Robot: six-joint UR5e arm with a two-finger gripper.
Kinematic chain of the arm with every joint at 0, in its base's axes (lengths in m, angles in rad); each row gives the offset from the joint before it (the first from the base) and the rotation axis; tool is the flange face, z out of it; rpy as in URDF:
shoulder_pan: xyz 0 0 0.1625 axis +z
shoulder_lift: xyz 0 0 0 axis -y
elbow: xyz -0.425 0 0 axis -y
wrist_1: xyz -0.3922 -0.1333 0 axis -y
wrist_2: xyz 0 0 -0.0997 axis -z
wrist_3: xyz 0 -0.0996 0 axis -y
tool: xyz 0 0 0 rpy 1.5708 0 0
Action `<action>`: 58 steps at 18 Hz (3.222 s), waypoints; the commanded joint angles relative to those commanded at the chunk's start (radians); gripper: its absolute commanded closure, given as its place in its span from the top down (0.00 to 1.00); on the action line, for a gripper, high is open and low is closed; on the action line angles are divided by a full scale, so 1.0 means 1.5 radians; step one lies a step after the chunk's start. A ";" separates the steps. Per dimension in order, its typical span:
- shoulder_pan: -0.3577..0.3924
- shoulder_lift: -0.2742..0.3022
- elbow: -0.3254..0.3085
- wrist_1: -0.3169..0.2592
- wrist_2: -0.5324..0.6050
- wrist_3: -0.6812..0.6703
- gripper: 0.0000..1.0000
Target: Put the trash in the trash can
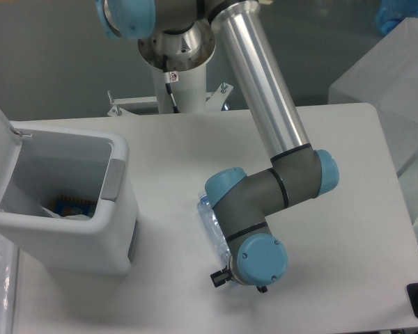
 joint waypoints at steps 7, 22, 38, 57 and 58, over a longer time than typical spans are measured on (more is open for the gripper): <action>0.000 0.033 0.001 0.033 -0.009 0.003 0.55; 0.020 0.198 0.003 0.301 -0.229 0.003 0.55; 0.013 0.320 0.000 0.334 -0.454 0.005 0.55; -0.033 0.480 -0.217 0.342 -0.503 0.089 0.55; -0.034 0.489 -0.234 0.342 -0.503 0.099 0.55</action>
